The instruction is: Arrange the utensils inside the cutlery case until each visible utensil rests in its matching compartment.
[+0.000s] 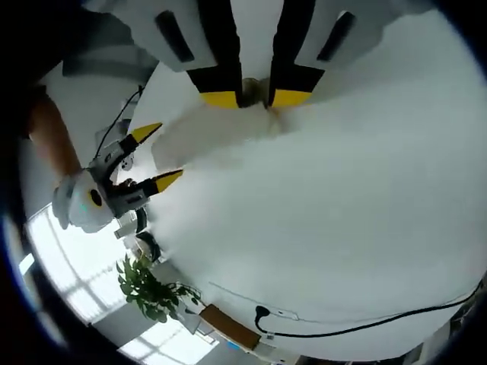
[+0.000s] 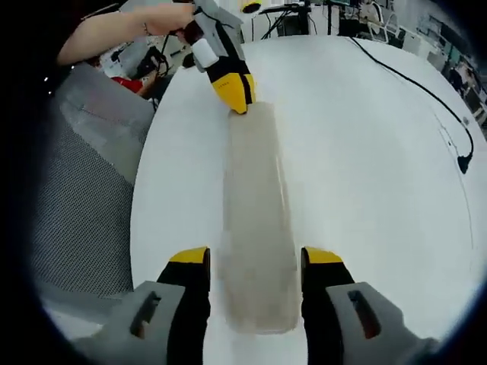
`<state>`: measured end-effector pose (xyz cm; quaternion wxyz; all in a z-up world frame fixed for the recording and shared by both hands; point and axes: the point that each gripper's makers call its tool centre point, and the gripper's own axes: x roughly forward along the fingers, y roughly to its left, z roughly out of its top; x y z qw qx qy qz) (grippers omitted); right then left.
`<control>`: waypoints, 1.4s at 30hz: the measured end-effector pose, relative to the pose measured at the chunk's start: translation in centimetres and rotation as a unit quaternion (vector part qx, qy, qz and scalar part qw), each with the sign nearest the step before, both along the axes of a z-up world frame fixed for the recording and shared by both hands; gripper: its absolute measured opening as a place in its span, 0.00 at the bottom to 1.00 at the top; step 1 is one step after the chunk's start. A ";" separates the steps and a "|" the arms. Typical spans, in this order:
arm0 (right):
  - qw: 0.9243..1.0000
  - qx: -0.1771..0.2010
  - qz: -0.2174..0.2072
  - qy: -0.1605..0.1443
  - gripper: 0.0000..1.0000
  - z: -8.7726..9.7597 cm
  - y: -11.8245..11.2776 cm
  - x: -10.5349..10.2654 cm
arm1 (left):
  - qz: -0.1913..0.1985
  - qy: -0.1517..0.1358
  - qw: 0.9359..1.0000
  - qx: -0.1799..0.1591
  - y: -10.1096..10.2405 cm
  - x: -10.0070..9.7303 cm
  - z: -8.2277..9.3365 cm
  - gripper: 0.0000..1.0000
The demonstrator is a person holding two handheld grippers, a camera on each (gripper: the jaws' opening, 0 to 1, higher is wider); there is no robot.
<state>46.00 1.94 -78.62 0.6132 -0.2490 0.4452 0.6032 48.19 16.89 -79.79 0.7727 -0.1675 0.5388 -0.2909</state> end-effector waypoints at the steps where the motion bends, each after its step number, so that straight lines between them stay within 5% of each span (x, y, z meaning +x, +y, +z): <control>1: 1.000 0.009 -0.008 -0.005 0.42 0.7 -0.3 0.1 | -0.005 -0.001 1.000 -0.001 0.1 -0.1 0.1 0.18; 3: 0.998 0.032 -0.039 -0.024 0.41 2.0 -1.0 0.7 | -0.011 -0.006 1.000 0.007 0.1 -0.3 0.0 0.17; 7: 0.994 0.017 -0.083 -0.063 0.30 3.1 -3.3 1.6 | 0.009 -0.027 1.000 0.005 0.6 0.9 0.7 0.17; 11: 0.993 0.009 -0.103 -0.055 0.19 2.6 -4.3 0.6 | 0.010 -0.050 0.999 0.006 0.5 1.7 2.1 0.15; 15: 0.993 -0.025 -0.102 -0.048 0.00 1.2 -5.1 -0.5 | -0.043 -0.063 0.996 0.035 -0.6 0.9 2.2 0.06; 25: 0.991 -0.067 -0.101 -0.048 0.00 -0.3 -5.3 -0.9 | -0.134 -0.088 0.982 0.102 -2.3 -0.2 0.9 0.00; 42: 0.984 -0.153 -0.073 -0.057 0.00 -1.1 -6.0 -0.5 | -0.193 -0.088 0.961 0.176 -2.3 -0.4 0.1 0.00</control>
